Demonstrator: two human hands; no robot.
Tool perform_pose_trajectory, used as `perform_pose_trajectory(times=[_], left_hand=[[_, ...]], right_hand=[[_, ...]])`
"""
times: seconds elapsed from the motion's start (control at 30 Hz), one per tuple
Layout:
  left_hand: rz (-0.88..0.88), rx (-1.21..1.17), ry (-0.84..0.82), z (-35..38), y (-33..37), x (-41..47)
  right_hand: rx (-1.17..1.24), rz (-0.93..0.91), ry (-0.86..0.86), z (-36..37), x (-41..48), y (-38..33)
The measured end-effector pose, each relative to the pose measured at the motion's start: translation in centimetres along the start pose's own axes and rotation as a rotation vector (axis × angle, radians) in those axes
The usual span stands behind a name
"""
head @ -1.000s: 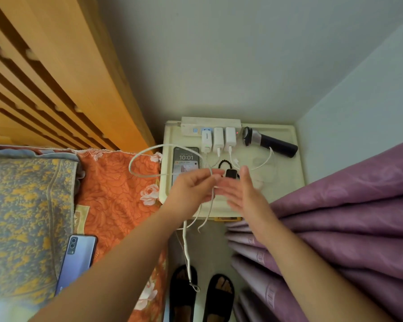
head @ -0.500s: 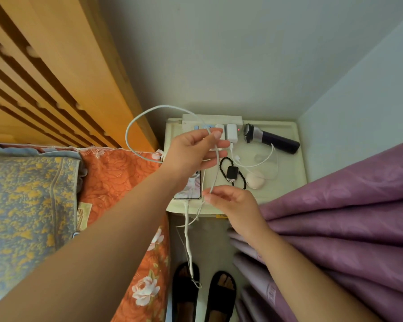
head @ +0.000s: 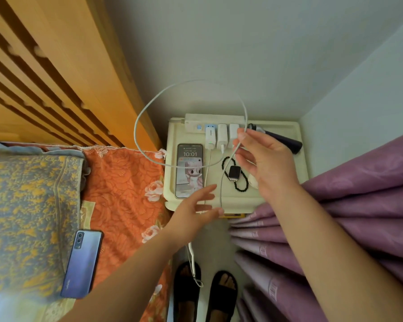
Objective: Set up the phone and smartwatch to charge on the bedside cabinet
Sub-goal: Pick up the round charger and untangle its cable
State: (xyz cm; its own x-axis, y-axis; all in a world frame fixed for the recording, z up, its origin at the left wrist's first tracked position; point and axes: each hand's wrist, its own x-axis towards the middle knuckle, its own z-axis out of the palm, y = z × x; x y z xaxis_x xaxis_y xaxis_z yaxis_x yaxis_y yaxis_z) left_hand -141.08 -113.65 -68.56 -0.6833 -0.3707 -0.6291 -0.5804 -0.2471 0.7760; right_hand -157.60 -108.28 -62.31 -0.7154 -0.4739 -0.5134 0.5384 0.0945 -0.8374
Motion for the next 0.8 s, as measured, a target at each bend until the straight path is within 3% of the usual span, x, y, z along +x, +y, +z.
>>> perform_pose_trajectory(times=[0.3, 0.47, 0.6, 0.8], left_hand=[[0.009, -0.137, 0.008, -0.2, 1.9, 0.9], [0.04, -0.327, 0.045, -1.5, 6.4, 1.8], [0.017, -0.474, 0.012, -2.3, 8.9, 2.9], [-0.079, -0.574, -0.015, -1.7, 8.9, 4.1]], right_hand=[[-0.011, -0.028, -0.071, -0.5, 0.2, 0.0], [-0.399, 0.0, -0.169, -3.0, -0.5, 3.3], [-0.701, -0.203, -0.325, -5.2, -1.5, 5.7], [-0.958, -0.782, -0.378, -4.7, -2.9, 4.9]])
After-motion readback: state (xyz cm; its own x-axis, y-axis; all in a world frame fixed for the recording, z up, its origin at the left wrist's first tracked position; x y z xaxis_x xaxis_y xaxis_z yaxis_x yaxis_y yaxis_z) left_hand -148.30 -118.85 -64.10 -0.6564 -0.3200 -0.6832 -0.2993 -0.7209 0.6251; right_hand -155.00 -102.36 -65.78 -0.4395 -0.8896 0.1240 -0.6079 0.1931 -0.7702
